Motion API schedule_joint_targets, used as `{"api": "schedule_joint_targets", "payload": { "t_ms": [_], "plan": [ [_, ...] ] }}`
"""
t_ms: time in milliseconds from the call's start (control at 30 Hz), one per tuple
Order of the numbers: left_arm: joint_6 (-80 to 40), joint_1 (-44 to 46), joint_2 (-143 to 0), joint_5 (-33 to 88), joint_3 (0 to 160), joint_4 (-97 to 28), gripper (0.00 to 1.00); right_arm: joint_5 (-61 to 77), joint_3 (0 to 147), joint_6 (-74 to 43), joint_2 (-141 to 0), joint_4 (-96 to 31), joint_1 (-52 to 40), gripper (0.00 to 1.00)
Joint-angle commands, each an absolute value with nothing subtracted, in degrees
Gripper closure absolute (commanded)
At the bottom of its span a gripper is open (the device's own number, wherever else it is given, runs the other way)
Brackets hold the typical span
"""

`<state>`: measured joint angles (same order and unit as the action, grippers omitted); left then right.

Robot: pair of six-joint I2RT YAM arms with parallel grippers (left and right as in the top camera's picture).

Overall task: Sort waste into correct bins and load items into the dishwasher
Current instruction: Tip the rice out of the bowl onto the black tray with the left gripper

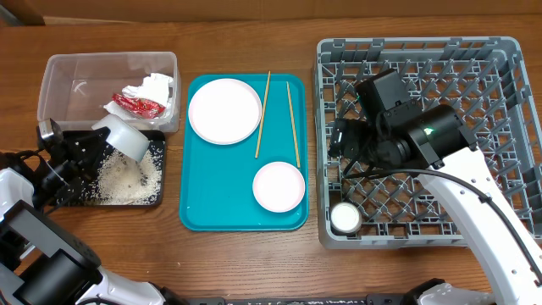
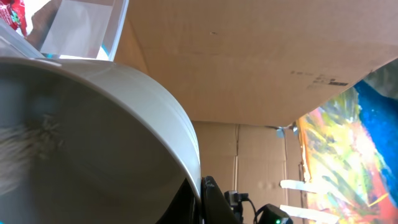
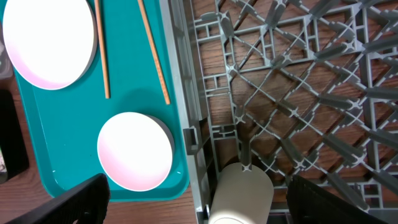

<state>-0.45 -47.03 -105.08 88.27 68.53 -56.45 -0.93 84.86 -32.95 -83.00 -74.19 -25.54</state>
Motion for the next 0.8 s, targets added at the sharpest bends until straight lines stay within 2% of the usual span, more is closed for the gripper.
{"api": "schedule_joint_targets", "payload": {
  "t_ms": [0,67,100,133,200,400,567,667,733,767],
  "plan": [
    [-3.3,-47.3,-105.5,90.5,68.3,-55.3,0.96,-1.9,85.8,-32.5,-82.7,-74.0,-25.4,0.07],
    [-5.8,-47.3,-105.5,88.0,68.3,-49.5,0.96,-1.9,85.8,-32.5,-82.7,-74.0,-25.4,0.07],
    [-13.5,-47.3,-105.5,84.6,68.3,-46.3,0.96,-1.9,85.8,-32.5,-82.7,-74.0,-25.4,0.07],
    [-14.9,-47.1,-105.5,85.7,68.3,-46.2,0.96,-1.9,85.8,-32.5,-82.7,-74.0,-25.4,0.07],
    [-14.4,-46.3,-105.5,88.5,68.3,-45.6,0.96,-1.9,85.8,-32.5,-82.7,-74.4,-25.4,0.07],
    [-13.3,-45.3,-105.2,85.6,68.3,-46.3,0.96,-1.9,85.8,-32.5,-82.7,-74.7,-25.4,0.07],
    [-11.8,-40.0,-101.5,84.6,69.8,-46.3,0.96,-1.8,85.8,-32.5,-82.7,-74.8,-25.4,0.07],
    [-11.8,-31.7,-95.3,73.9,72.0,-46.6,0.96,-1.8,85.8,-32.5,-82.7,-74.9,-25.4,0.07],
    [-11.8,-24.9,-91.5,63.5,72.8,-46.7,0.96,-1.9,85.8,-32.5,-82.7,-74.9,-25.4,0.07],
    [-11.8,-19.0,-89.2,54.1,72.8,-47.2,0.96,-1.9,85.8,-32.5,-82.7,-74.8,-25.4,0.07]
  ]
}}
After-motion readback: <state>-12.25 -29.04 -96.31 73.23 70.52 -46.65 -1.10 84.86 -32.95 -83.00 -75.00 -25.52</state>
